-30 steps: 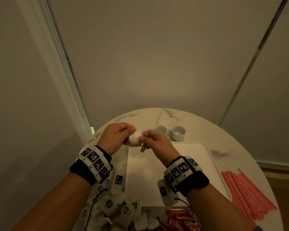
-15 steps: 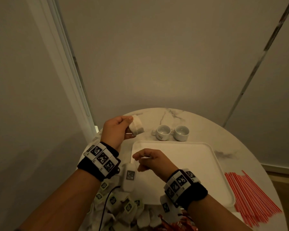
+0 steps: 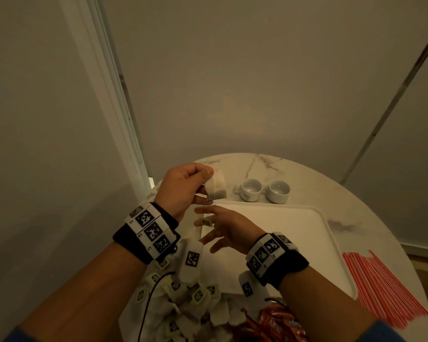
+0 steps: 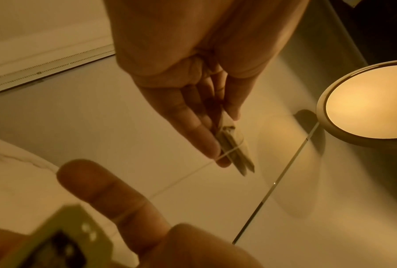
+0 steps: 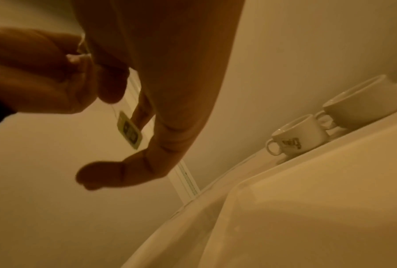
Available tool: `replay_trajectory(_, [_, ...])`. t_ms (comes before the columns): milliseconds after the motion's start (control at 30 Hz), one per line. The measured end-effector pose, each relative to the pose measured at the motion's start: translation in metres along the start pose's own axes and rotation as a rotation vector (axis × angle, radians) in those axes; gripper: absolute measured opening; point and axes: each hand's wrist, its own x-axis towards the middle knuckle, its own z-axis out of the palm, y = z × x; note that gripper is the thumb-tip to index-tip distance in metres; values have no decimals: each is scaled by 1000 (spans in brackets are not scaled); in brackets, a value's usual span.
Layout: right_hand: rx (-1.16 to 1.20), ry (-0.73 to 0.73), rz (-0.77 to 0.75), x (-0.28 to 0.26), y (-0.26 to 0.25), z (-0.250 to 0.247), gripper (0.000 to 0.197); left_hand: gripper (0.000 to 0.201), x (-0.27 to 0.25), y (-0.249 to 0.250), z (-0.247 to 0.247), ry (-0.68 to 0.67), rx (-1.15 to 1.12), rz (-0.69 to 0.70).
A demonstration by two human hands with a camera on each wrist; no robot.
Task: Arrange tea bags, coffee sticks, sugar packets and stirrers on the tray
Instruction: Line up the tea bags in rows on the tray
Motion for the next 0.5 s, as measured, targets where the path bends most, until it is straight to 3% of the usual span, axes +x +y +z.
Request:
replay_trajectory(233, [-73,22,-99,0,12,2,24,17,-4,2,-10,33,-19,-20])
replay_trajectory(500, [154,35,66,-7,10,4,43,14,-10,-7,-14,-23,-127,-133])
